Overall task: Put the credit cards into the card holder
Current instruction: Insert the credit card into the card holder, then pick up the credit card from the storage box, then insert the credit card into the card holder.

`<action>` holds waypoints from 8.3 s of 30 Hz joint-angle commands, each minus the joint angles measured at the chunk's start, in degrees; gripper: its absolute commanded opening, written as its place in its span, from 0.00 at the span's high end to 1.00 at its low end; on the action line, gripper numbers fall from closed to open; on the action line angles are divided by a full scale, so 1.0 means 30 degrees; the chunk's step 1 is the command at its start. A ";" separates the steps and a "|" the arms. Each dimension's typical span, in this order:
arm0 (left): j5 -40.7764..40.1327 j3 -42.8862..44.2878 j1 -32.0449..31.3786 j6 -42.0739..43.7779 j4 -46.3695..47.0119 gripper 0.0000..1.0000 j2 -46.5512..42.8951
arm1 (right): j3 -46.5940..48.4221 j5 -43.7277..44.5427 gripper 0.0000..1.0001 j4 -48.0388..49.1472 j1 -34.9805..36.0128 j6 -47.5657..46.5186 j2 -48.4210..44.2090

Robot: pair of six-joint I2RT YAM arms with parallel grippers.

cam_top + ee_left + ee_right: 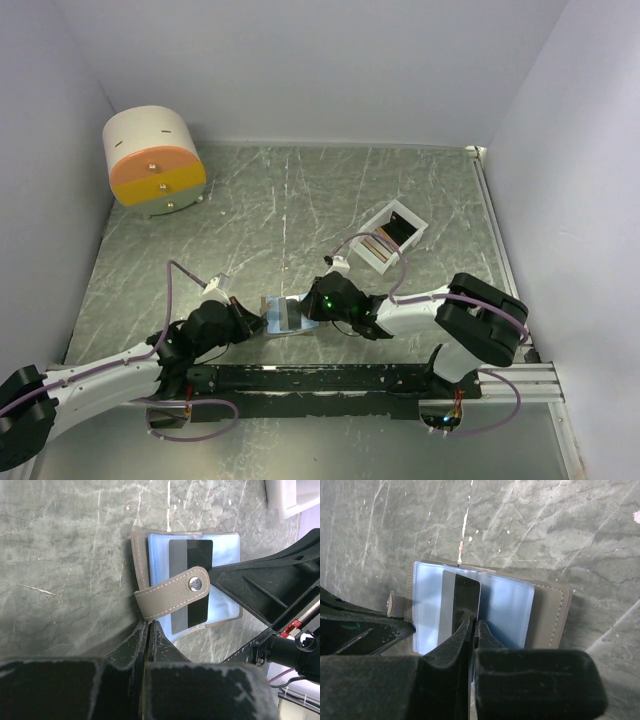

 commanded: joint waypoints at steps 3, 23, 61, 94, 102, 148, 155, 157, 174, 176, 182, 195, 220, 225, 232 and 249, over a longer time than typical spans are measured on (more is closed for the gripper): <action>-0.0066 -0.0468 -0.0103 0.0193 0.0271 0.93 -0.0107 | 0.1016 0.0065 0.89 -0.2305 0.0134 -0.1266 0.0541; 0.0050 -0.0371 -0.0105 0.0287 0.0497 0.93 0.0104 | 0.0713 -0.1255 0.66 -0.0494 0.0133 -0.1470 0.0150; 0.0193 -0.0430 -0.0098 0.0340 0.0869 0.93 0.0266 | 0.1219 -0.4001 0.73 0.2184 0.0139 -0.2614 0.1226; 0.0269 0.0036 -0.0087 0.1072 -0.0952 0.93 -0.1523 | 0.9812 0.8451 0.60 -1.4492 -0.7306 -1.7818 -0.0969; 0.0350 -0.0033 -0.0093 0.1365 -0.0785 0.93 -0.1704 | 1.2092 0.7739 0.59 -1.5220 -1.0069 -1.9184 0.2269; 0.0420 0.0097 -0.0088 0.1647 -0.1210 0.93 -0.2460 | 1.2153 0.3196 1.00 -1.3948 -1.2852 -1.9563 0.3023; 0.0486 0.0034 -0.0093 0.1611 -0.1176 0.93 -0.2659 | 1.2144 0.3190 1.00 -1.4434 -1.2766 -1.9536 0.2536; 0.0486 0.0066 -0.0103 0.1649 -0.1260 0.93 -0.2735 | 1.2003 0.3176 1.00 -1.4438 -1.2753 -1.9487 0.2283; 0.0544 0.0331 -0.0087 0.1571 -0.1072 0.87 -0.2073 | 1.2621 0.4433 1.00 -1.6052 -1.1841 -1.8511 -0.0924; 0.0477 0.0474 -0.0088 0.1515 -0.1267 0.80 -0.1874 | 1.2643 0.4428 1.00 -1.6278 -1.1648 -1.8399 -0.1374; 0.0017 0.1095 -0.0091 0.1293 -0.2407 0.64 -0.2082 | 1.2884 0.3811 1.00 -1.7219 -1.0546 -1.7650 -0.2916; -0.1534 0.4219 -0.0087 0.1229 -0.6209 0.41 -0.2813 | 1.0763 -0.1108 1.00 -1.5181 -0.7957 -1.4567 -0.7856; 0.3269 0.7026 -0.0112 0.3420 -0.1141 0.30 -0.2538 | 0.1099 -1.1801 1.00 -0.1198 -0.6975 -0.3078 -1.2501; 0.4332 0.6443 -0.0095 0.3130 0.0937 0.30 -0.2570 | 0.0213 -1.2262 1.00 0.1112 -0.6366 -0.1254 -1.2521; 0.5200 0.6666 -0.0103 0.3348 0.2598 0.35 -0.1900 | 0.0078 -1.1617 1.00 0.1924 -0.4745 -0.0688 -1.1949; 0.2971 0.6305 -0.0104 0.2895 -0.0375 0.93 -0.3677 | 0.0595 -0.8701 0.77 -0.1883 -0.4018 -0.1526 -1.1793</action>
